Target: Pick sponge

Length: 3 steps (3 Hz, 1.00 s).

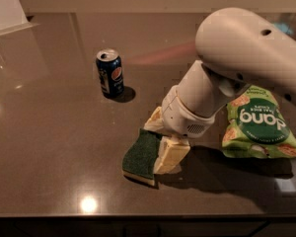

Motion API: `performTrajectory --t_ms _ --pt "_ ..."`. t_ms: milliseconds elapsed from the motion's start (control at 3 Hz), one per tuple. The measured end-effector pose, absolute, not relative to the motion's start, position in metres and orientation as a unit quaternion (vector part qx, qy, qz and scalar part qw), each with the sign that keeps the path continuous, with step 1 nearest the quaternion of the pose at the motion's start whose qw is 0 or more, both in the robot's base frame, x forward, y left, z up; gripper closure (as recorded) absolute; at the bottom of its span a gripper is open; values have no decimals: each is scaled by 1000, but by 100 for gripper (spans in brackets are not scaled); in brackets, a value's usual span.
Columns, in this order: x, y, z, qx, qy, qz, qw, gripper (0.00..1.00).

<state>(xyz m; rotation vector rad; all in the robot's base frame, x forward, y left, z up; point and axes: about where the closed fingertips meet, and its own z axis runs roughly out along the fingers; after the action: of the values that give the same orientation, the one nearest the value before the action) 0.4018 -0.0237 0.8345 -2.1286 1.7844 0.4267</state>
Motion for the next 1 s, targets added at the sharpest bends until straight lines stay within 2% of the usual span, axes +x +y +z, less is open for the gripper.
performTrajectory --t_ms 667,1000 --pt "413 -27 864 -731 637 154 189 88" --pt "428 -26 896 -722 644 150 204 100"
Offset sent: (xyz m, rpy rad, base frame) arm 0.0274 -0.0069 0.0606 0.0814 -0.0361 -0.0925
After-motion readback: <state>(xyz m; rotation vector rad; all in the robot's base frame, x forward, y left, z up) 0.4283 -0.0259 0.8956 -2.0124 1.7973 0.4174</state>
